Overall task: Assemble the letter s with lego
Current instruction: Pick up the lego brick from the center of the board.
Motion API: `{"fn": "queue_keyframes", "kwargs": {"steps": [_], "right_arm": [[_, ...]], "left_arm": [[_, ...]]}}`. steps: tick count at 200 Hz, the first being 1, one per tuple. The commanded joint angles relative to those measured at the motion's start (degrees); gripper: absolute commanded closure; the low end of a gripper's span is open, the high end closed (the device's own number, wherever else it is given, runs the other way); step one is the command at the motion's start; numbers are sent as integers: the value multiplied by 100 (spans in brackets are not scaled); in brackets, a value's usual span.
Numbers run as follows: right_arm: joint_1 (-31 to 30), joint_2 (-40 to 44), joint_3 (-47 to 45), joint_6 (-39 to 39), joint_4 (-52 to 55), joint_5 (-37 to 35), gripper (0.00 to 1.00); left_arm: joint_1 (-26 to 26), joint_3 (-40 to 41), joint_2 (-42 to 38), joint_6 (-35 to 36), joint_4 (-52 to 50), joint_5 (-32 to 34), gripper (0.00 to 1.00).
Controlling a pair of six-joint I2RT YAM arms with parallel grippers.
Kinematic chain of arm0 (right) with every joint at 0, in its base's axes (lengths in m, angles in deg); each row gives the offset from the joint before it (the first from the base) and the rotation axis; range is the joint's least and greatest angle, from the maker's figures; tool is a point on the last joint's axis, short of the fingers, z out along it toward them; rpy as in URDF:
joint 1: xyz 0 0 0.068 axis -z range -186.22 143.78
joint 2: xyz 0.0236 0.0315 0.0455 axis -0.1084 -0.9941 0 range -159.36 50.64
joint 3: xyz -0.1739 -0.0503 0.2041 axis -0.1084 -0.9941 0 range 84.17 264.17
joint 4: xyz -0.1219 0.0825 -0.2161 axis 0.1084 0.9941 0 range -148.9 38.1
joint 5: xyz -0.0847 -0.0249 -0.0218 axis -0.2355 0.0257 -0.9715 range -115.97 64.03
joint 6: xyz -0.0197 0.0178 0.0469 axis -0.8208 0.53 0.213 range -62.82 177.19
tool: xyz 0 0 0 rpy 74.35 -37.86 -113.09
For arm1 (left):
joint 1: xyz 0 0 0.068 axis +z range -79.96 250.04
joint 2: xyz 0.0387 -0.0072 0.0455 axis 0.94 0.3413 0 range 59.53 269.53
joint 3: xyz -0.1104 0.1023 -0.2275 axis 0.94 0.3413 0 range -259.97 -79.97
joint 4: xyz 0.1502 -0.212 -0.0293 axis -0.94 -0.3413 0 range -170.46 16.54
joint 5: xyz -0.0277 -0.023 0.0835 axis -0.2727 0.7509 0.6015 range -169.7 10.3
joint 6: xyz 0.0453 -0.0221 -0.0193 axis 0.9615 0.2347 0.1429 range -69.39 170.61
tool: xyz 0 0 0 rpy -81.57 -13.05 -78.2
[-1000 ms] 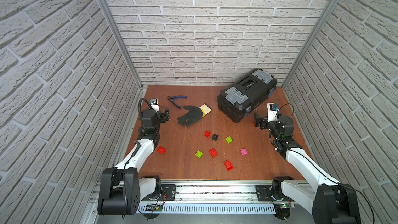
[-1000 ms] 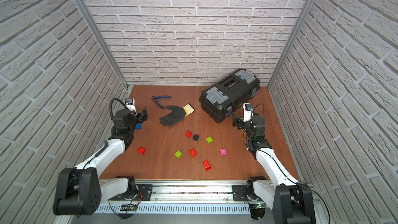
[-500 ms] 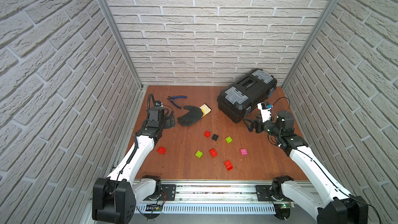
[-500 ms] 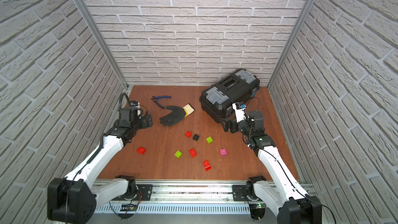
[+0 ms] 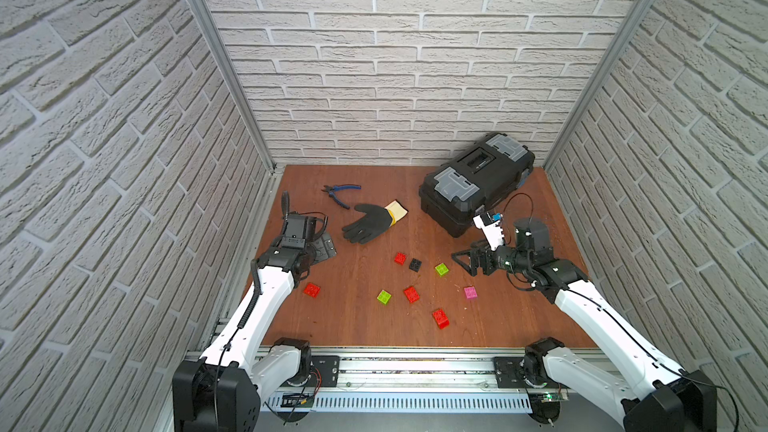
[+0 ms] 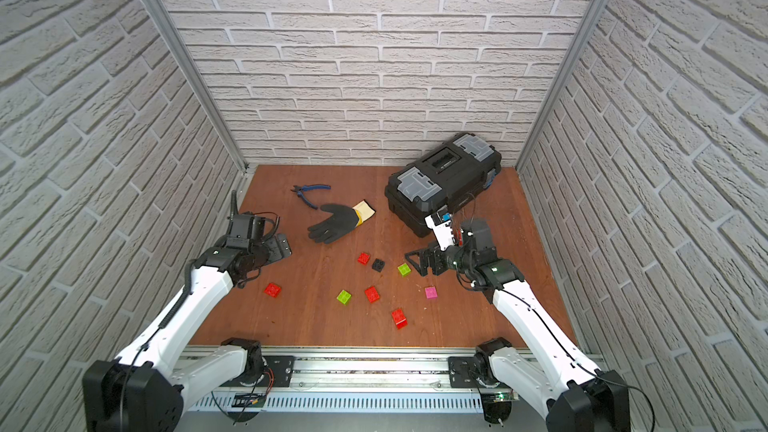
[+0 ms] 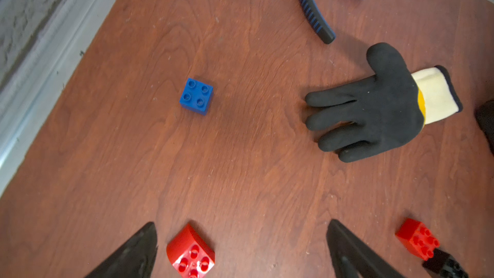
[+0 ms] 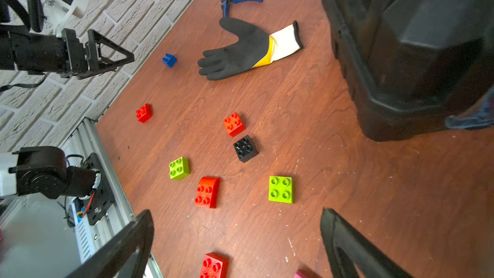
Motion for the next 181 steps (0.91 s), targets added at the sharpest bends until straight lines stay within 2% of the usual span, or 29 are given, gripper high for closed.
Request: {"fn": "queue_keyframes", "kwargs": {"steps": [1,34,89,144,181], "right_arm": [[-235,-139,176,87,-8,281,2],[-458,-335,314,60,42,341,2],[-901,-798,431,138,-211,425,3],[-1230,-1302,564,236,-412,343,3],[-1280,-1434,627,227,-404,304,4]], "left_arm": [[10,205,160,-1113,-419,85,2],[12,228,377,-2247,-972,654,4],[-68,687,681,-3459,-742,609,8],[-78,967,1036,-3737,-62,599,19],[-83,1013,1364,-3904,184,497,31]]}}
